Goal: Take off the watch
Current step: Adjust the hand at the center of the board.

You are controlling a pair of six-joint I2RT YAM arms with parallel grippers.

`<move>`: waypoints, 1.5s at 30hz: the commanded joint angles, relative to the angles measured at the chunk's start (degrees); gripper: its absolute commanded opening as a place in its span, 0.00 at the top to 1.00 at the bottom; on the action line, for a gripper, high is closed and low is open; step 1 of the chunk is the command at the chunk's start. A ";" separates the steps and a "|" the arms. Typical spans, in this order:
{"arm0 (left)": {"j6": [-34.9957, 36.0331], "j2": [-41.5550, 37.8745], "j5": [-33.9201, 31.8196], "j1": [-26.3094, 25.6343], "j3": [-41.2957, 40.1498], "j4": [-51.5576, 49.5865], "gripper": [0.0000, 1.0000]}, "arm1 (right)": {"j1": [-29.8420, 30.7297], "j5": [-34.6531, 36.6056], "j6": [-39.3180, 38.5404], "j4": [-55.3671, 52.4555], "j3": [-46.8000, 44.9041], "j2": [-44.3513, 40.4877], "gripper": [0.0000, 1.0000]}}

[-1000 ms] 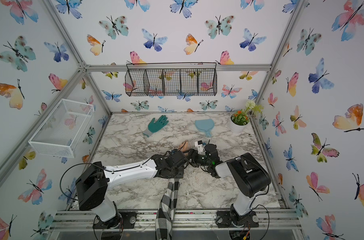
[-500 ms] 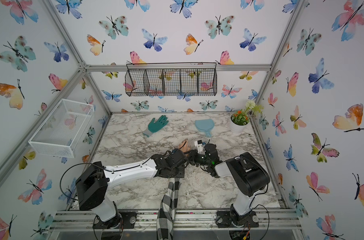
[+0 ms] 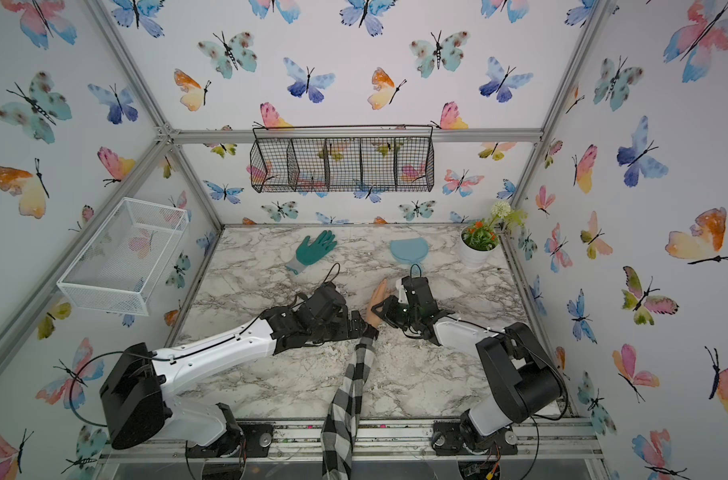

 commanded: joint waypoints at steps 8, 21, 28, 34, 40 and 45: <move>3.27 0.28 2.94 10.56 -1.14 3.85 0.01 | 0.03 18.43 -12.32 -35.75 17.93 -0.42 0.80; 5.43 1.38 5.44 17.33 -3.32 5.05 0.01 | 10.15 41.70 -19.39 -58.99 36.40 11.71 0.79; 6.82 -1.45 7.19 23.50 -5.25 5.18 0.01 | 15.57 47.37 -16.73 -63.42 43.11 22.04 0.77; 7.87 -2.68 7.94 25.28 -5.89 5.18 0.00 | 17.39 47.99 -14.62 -64.25 47.14 27.55 0.72; 8.14 -3.15 8.60 25.51 -6.82 5.39 0.00 | 19.13 46.99 -13.69 -64.59 50.47 32.11 0.60; 8.21 -3.72 8.79 25.67 -7.32 5.54 0.00 | 20.63 46.00 -13.82 -64.87 53.65 33.94 0.32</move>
